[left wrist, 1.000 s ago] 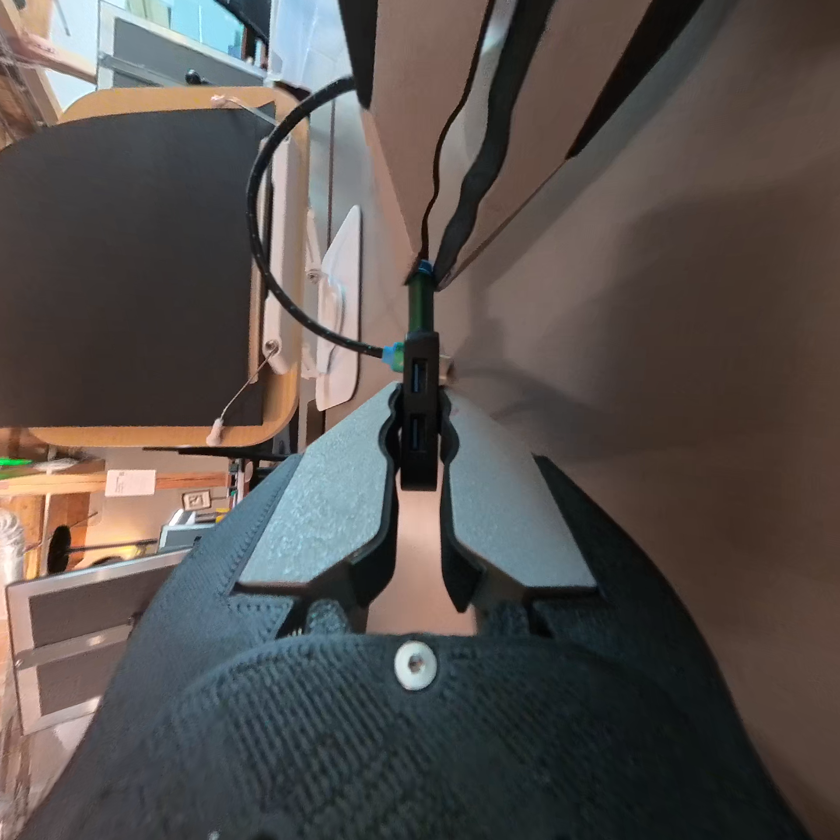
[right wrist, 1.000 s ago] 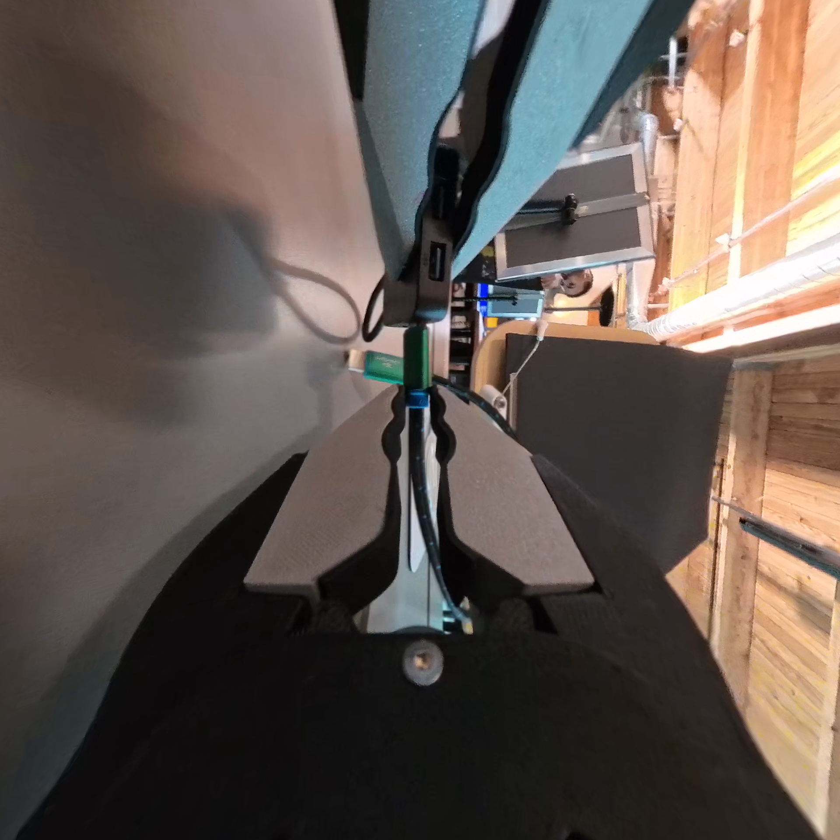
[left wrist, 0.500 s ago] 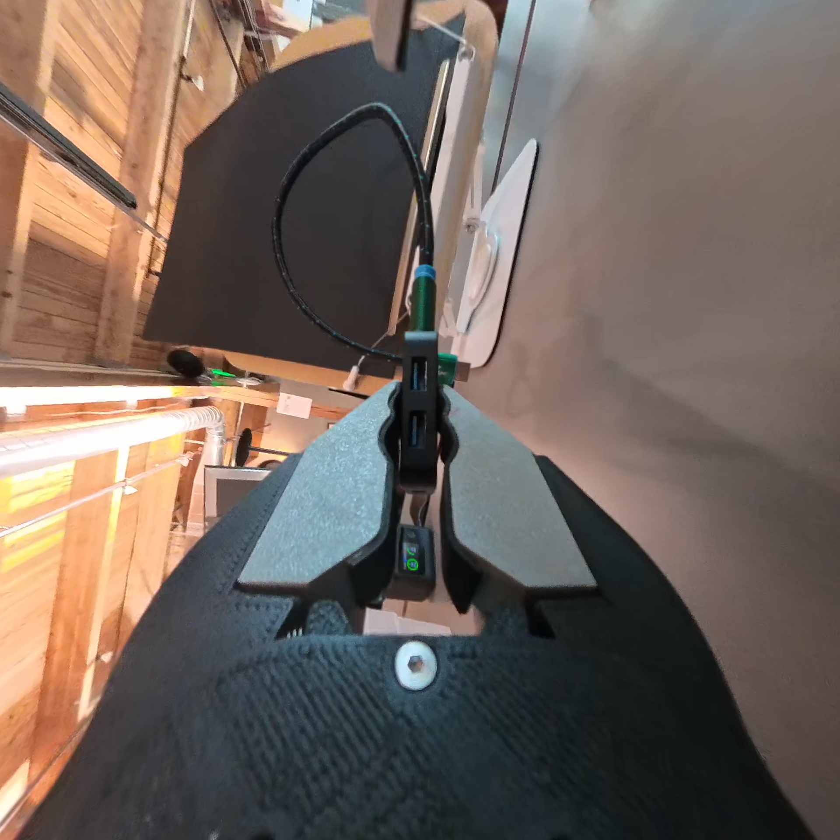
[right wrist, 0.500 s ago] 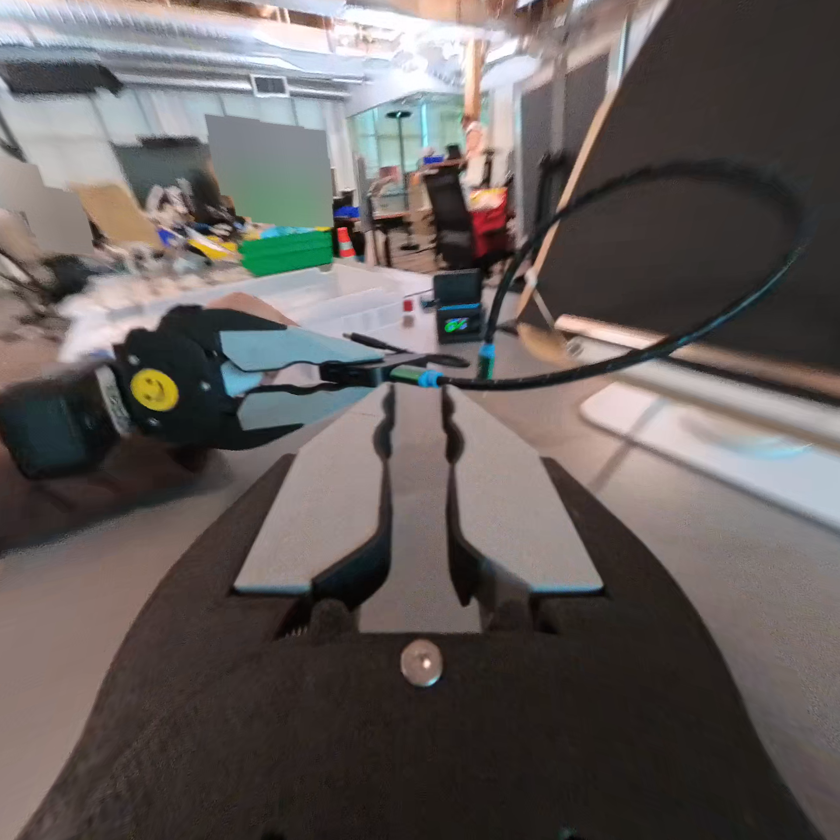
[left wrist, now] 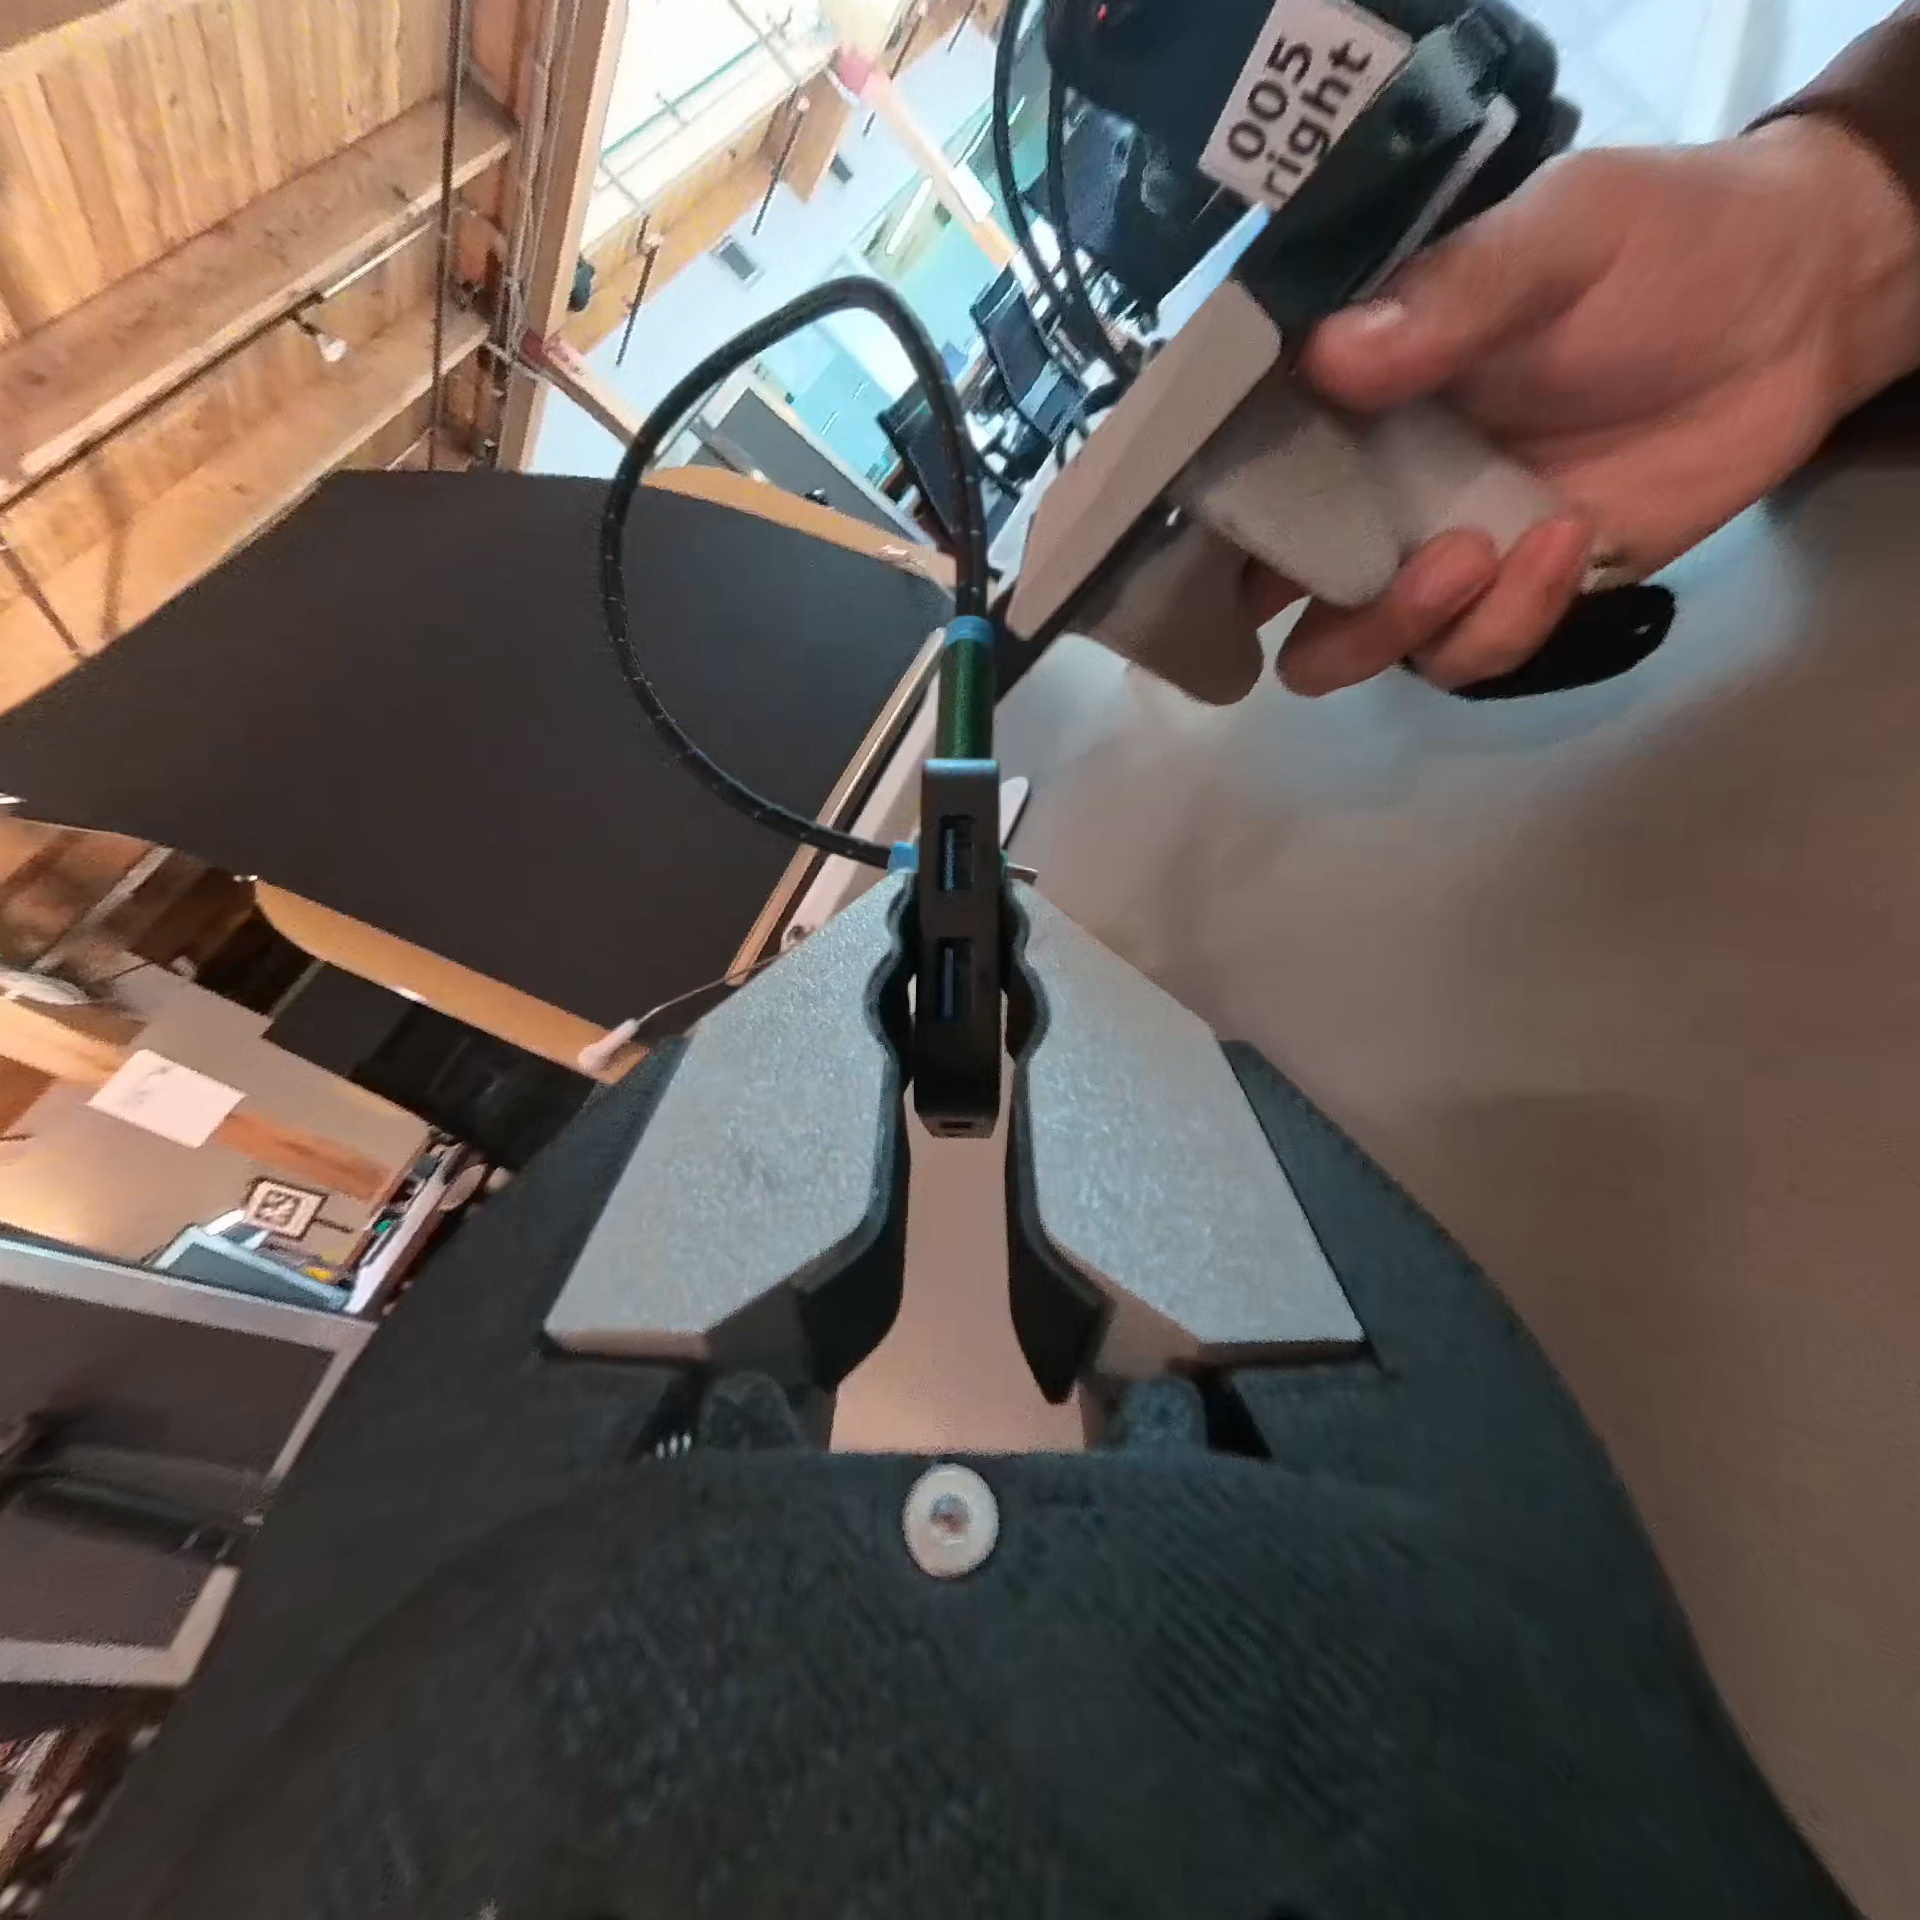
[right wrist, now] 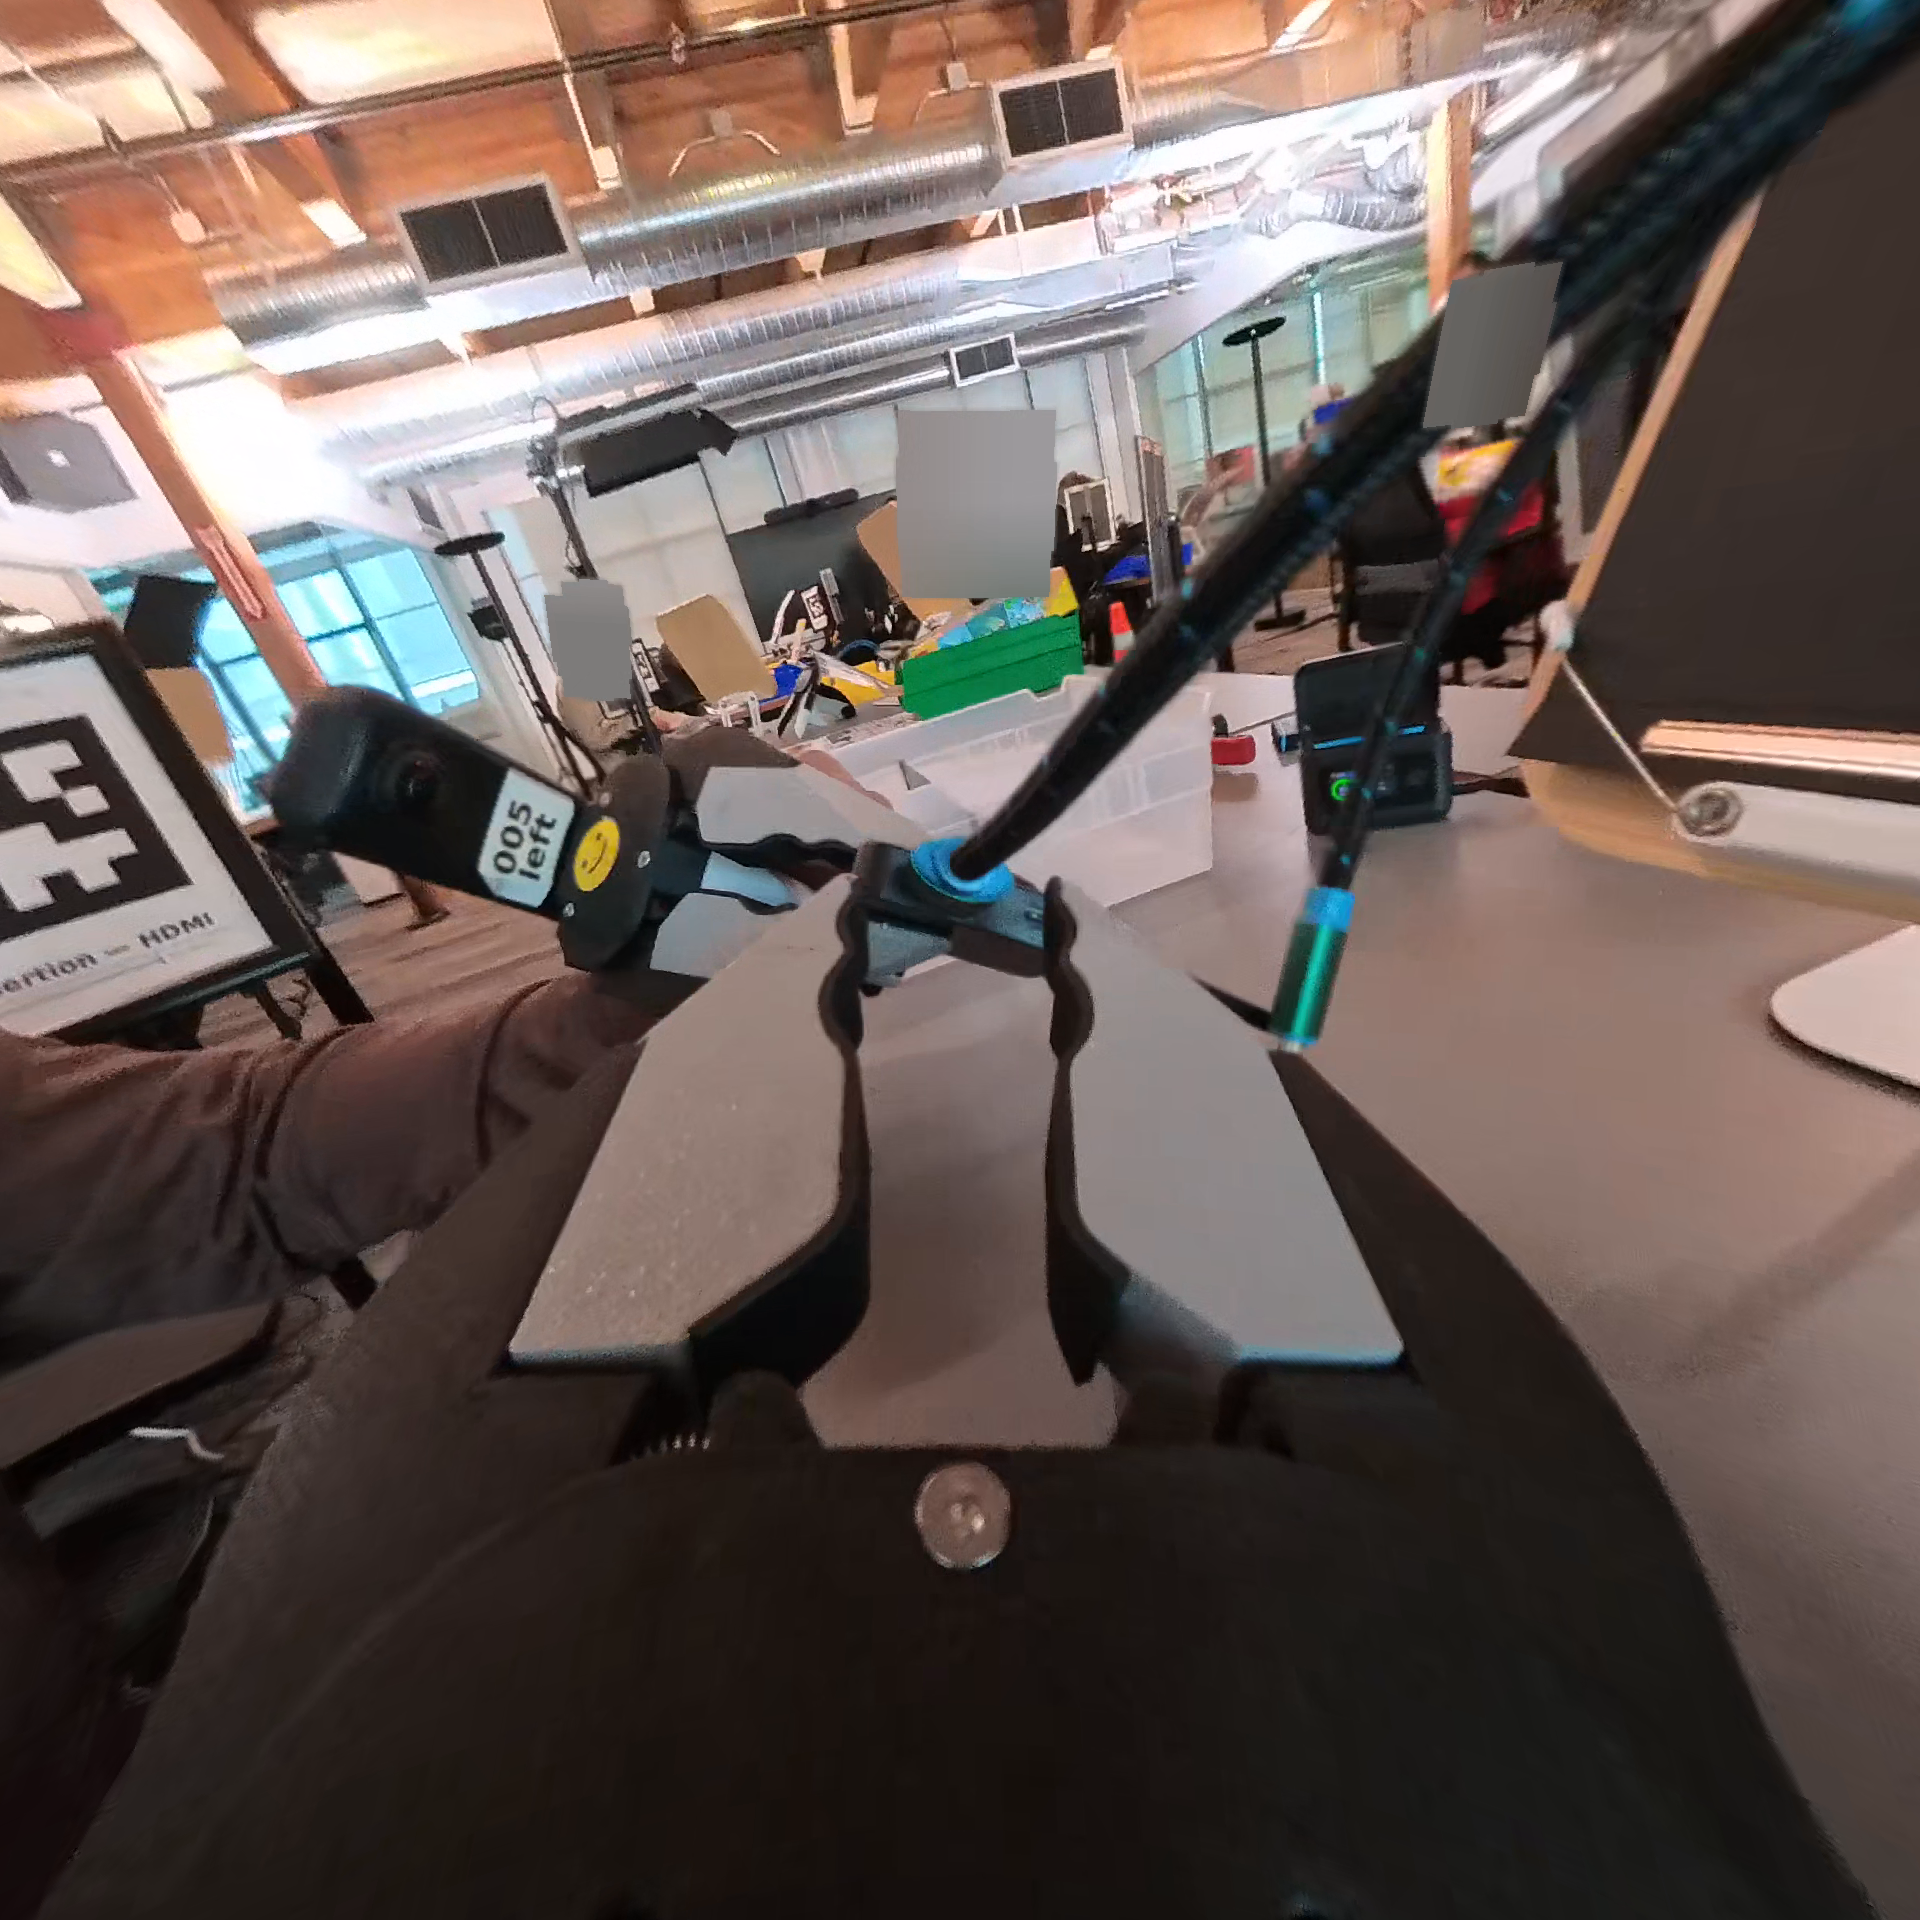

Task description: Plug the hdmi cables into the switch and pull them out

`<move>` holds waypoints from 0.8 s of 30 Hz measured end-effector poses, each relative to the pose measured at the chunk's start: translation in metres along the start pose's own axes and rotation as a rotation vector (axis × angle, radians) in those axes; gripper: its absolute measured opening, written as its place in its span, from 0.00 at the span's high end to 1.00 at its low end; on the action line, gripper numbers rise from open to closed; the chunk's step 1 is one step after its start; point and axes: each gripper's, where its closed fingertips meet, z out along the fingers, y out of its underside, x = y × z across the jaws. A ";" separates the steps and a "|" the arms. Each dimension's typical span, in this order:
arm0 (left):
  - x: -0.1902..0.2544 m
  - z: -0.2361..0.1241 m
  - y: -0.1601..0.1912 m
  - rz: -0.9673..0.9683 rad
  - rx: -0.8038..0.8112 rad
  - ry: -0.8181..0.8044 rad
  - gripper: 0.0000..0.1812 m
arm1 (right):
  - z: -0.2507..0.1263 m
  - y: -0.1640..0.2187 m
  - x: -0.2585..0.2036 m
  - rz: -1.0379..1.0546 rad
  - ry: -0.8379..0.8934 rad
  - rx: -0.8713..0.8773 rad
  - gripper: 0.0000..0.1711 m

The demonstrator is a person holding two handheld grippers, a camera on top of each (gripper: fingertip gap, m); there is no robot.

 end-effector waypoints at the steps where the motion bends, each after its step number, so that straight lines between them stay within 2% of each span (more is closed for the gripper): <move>1: 0.003 0.001 -0.002 -0.002 0.006 0.011 0.94 | 0.000 0.000 -0.003 -0.015 -0.013 0.000 0.83; 5: 0.010 0.002 -0.002 0.012 0.006 0.046 0.94 | -0.004 0.003 -0.003 0.017 -0.046 -0.027 0.90; 14: 0.013 0.002 0.004 0.034 -0.017 0.066 0.94 | -0.008 0.004 0.000 0.070 -0.066 -0.062 0.88; 17: 0.013 0.002 0.005 0.047 -0.023 0.065 0.94 | -0.012 0.003 0.005 0.084 -0.053 -0.069 0.95; 24: 0.020 0.003 0.009 0.074 -0.049 0.091 0.94 | -0.016 0.012 0.006 0.164 -0.098 -0.131 0.97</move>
